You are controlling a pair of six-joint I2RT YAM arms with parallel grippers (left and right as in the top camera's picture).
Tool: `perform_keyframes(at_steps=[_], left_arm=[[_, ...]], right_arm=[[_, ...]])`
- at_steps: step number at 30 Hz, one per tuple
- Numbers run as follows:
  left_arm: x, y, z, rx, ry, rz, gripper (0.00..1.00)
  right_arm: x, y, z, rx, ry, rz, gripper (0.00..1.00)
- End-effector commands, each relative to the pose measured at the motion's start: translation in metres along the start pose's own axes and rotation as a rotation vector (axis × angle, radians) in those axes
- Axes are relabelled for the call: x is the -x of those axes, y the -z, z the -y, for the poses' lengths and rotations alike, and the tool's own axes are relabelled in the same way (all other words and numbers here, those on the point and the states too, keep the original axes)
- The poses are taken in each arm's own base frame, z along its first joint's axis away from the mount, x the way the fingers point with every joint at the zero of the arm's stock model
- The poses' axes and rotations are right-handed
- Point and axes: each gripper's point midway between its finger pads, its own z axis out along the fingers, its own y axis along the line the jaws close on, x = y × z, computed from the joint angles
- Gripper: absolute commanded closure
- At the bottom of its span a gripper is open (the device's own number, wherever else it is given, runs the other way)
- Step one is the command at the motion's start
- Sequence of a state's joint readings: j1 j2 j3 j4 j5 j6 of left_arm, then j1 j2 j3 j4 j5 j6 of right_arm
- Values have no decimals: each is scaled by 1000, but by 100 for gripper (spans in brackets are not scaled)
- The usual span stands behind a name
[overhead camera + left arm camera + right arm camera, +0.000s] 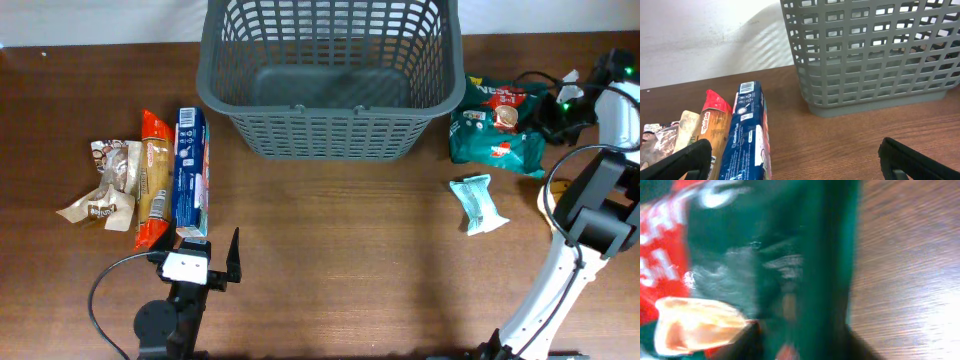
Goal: Pack container
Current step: 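Move the right gripper to the green Nescafe bag and grasp it, then lift the Nescafe bag with the right gripper over the basket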
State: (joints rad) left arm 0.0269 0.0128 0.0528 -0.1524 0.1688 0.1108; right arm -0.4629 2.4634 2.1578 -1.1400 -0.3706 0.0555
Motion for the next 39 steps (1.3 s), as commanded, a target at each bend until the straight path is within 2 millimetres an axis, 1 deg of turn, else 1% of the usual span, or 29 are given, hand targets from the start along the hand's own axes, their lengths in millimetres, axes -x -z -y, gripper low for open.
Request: perform_keyframes(at_steps=[1, 2, 3, 5, 10, 12, 13, 15, 16, 19, 20, 21, 23, 24, 26, 32, 35, 37, 38, 39], left_arm=[[0, 0, 2, -7, 4, 5, 1], [0, 0, 2, -7, 4, 5, 1], [0, 0, 2, -7, 4, 5, 1], [0, 0, 2, -7, 4, 5, 1], [0, 0, 2, -7, 4, 5, 1], [0, 0, 2, -7, 4, 5, 1], [0, 0, 2, -7, 4, 5, 1], [0, 0, 2, -7, 4, 5, 1], [0, 0, 2, -7, 4, 5, 1], [0, 0, 2, -7, 4, 5, 1], [0, 0, 2, -7, 4, 5, 1], [0, 0, 2, -7, 4, 5, 1], [0, 0, 2, -7, 4, 5, 1], [0, 0, 2, -7, 4, 5, 1], [0, 0, 2, -7, 4, 5, 1], [0, 0, 2, -7, 4, 5, 1], [0, 0, 2, -7, 4, 5, 1], [0, 0, 2, -7, 4, 5, 1], [0, 0, 2, -7, 4, 5, 1], [0, 0, 2, -7, 4, 5, 1]], right_arm=[[-10, -22, 32, -107, -30, -54, 33], [-10, -22, 35, -127, -28, -52, 21], [-9, -22, 37, -137, -28, -49, 16], [-8, -22, 37, -139, -27, -44, 14], [-7, -27, 36, -138, -19, -42, 16], [-10, -33, 35, -138, -16, -57, 20], [-15, -42, 32, -134, -12, -75, 24], [-21, -52, 28, -120, -4, -89, 26], [-24, -57, 26, -111, 0, -94, 29], [-29, -69, 17, -55, 3, -101, 48], [-30, -72, 13, -27, 3, -99, 59], [-30, -74, 9, 2, 3, -97, 65], [-29, -76, 1, 59, 3, -89, 70], [-27, -75, -1, 77, 1, -85, 75], [-27, -75, -2, 88, -2, -82, 96], [-29, -71, 4, 86, -31, -91, 96], [-27, -61, 5, 85, -45, -85, 96], [-22, -46, 2, 88, -43, -64, 96], [-15, -28, -5, 94, -30, -31, 96], [-10, -15, -12, 103, -18, -6, 96]])
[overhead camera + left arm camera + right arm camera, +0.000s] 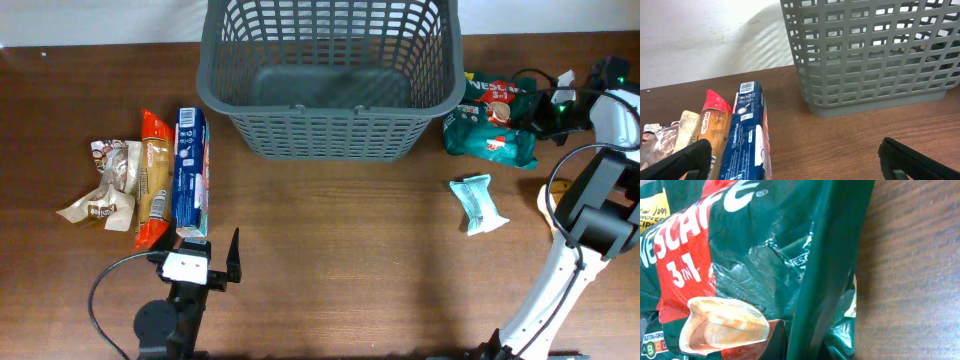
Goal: Pack container
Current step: 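Lift the Nescafe bag with the right gripper over the basket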
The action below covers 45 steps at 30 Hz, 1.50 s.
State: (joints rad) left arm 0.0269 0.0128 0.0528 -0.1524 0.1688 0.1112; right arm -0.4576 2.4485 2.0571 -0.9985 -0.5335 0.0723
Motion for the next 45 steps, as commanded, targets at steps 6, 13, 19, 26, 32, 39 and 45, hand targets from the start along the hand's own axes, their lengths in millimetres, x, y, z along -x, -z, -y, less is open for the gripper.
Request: perform_keyframes(at_steps=[6, 13, 19, 26, 32, 39, 45], left_arm=[[0, 0, 2, -7, 5, 5, 1], [0, 0, 2, -7, 5, 5, 1], [0, 0, 2, -7, 5, 5, 1], [0, 0, 2, -7, 5, 5, 1], [0, 0, 2, -7, 5, 5, 1], [0, 0, 2, -7, 4, 5, 1], [0, 0, 2, -7, 5, 5, 1]], right_arm=[[17, 83, -40, -38, 69, 141, 96], [28, 160, -87, -19, 126, 310, 96], [27, 218, -121, 3, 172, 434, 96], [17, 304, -183, 90, 275, 619, 96], [-5, 379, -239, 141, 403, 789, 96], [-46, 412, -302, 273, 563, 837, 96], [-68, 385, -352, 358, 655, 765, 96]])
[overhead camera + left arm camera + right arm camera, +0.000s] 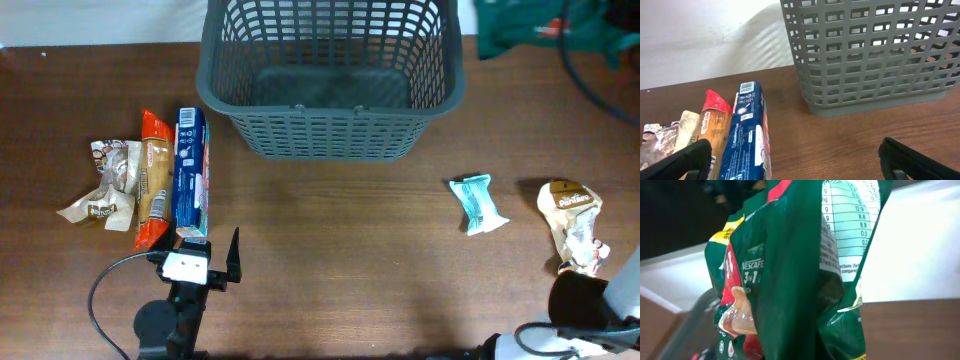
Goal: Pack container
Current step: 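Lift the Nescafe bag with the right gripper over the basket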
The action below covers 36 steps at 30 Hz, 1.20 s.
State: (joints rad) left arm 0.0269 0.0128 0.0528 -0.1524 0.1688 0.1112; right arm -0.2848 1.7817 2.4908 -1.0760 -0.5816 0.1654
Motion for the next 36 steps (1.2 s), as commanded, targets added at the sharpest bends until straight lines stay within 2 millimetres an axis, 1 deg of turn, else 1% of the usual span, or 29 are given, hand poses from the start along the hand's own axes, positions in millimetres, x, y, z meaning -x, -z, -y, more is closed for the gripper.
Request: perform_keyframes(at_steps=[1, 3, 4, 7, 13, 17, 21, 23, 27, 32, 34, 36], left_arm=[[0, 0, 2, -7, 5, 5, 1], [0, 0, 2, -7, 5, 5, 1], [0, 0, 2, -7, 5, 5, 1], [0, 0, 2, -7, 4, 5, 1], [0, 0, 2, -7, 5, 5, 1], [0, 0, 2, -7, 4, 5, 1], [0, 0, 2, -7, 5, 5, 1], [0, 0, 2, -7, 5, 5, 1], [0, 0, 2, -7, 5, 5, 1], [0, 0, 2, -7, 5, 5, 1], [0, 0, 2, -7, 4, 5, 1], [0, 0, 2, -7, 5, 5, 1]], right_arm=[[6, -3, -52, 132, 49, 25, 96], [0, -16, -63, 126, 59, 12, 96], [-6, -28, -71, 110, 55, -4, 96], [-18, -47, -83, 93, 64, -32, 96], [-46, -83, -90, 4, -28, -98, 96], [-63, -104, -83, -80, -107, -131, 96], [-82, -124, -84, -99, -128, -179, 96], [-97, -139, -84, -107, -129, -220, 96], [-120, -156, -81, -123, -140, -285, 96], [-145, -168, -74, -151, -164, -361, 96], [-150, -171, -73, -160, -170, -373, 96], [-153, -172, -64, -221, -198, -367, 96]])
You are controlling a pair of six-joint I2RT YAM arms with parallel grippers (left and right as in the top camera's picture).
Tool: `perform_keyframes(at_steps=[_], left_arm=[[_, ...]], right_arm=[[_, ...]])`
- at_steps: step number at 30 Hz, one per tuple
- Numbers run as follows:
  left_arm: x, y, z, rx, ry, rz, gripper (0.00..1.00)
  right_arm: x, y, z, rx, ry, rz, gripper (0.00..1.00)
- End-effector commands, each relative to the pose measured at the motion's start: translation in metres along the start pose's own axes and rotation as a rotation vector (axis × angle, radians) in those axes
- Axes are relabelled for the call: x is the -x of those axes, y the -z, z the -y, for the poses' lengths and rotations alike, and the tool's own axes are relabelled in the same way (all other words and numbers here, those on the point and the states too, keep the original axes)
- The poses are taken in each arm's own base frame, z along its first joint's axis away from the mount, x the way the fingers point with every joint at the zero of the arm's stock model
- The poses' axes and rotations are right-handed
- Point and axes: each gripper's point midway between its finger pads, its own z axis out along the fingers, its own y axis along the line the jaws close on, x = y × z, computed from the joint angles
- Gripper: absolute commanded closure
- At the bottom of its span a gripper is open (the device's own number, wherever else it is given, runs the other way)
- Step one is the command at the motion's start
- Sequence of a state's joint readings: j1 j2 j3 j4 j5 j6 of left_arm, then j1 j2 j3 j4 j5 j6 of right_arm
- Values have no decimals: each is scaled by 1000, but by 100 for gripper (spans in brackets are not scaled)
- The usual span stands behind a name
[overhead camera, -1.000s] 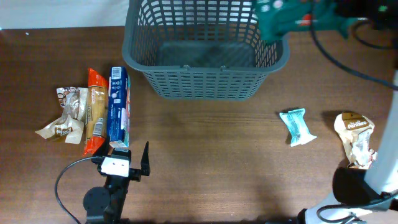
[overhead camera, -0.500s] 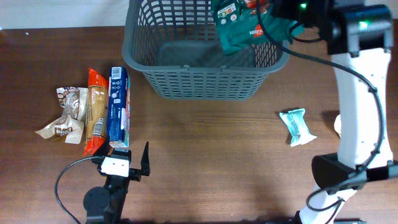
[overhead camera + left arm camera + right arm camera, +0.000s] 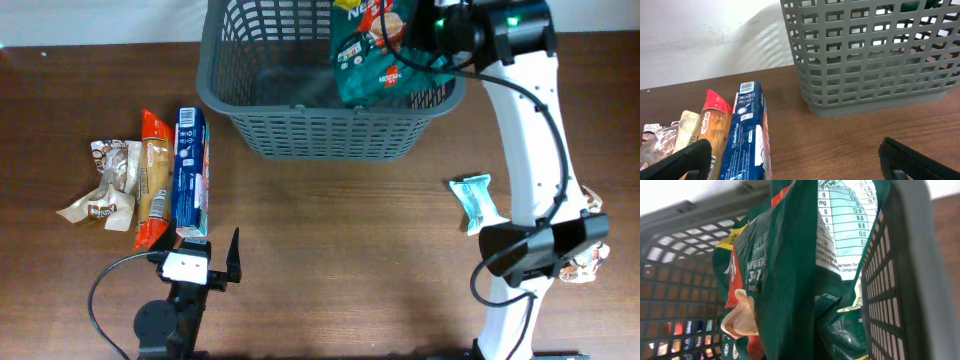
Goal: Pack container
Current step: 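Lift the Nescafe bag with the right gripper over the basket, then drop the Nescafe bag into the basket and withdraw the right gripper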
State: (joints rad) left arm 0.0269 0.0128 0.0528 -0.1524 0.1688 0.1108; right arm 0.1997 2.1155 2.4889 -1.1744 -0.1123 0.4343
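The grey slatted basket [image 3: 325, 135] stands at the back middle of the table. A green and red Nescafe bag [image 3: 378, 55] hangs over the basket's right half, with my right gripper [image 3: 432, 38] shut on its right edge. In the right wrist view the bag [image 3: 790, 280] fills the frame and hides the fingers, with the basket wall [image 3: 900, 275] just beside it. My left gripper [image 3: 795, 165] rests low at the front left, open and holding nothing, pointing toward the basket [image 3: 870, 55].
A blue box [image 3: 191, 170], an orange packet [image 3: 152, 180] and crumpled brown-and-white wrappers [image 3: 105, 182] lie left of the basket. A pale teal packet [image 3: 478, 203] lies to the right. A beige pouch [image 3: 592, 245] sits by the right arm's base.
The right gripper has brought the Nescafe bag from high at the back right, outside the basket, to a spot over the basket's right half. The left arm has not moved.
The Nescafe bag first lay on the table right of the basket with the right gripper at it. It then sat shifted a little toward the back. Later it was held high at the back right, uncovering a beige pouch, and now hangs over the basket.
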Motion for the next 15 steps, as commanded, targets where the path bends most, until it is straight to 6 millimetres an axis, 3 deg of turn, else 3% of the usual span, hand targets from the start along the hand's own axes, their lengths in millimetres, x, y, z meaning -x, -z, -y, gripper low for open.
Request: perform_keyframes(at_steps=[1, 9, 15], left_arm=[[0, 0, 2, -7, 4, 5, 1], [0, 0, 2, -7, 4, 5, 1], [0, 0, 2, -7, 4, 5, 1]], right_arm=[[16, 17, -1, -36, -70, 85, 96], [-1, -12, 13, -103, -81, 21, 96], [-21, -37, 9, -107, -64, -38, 96]])
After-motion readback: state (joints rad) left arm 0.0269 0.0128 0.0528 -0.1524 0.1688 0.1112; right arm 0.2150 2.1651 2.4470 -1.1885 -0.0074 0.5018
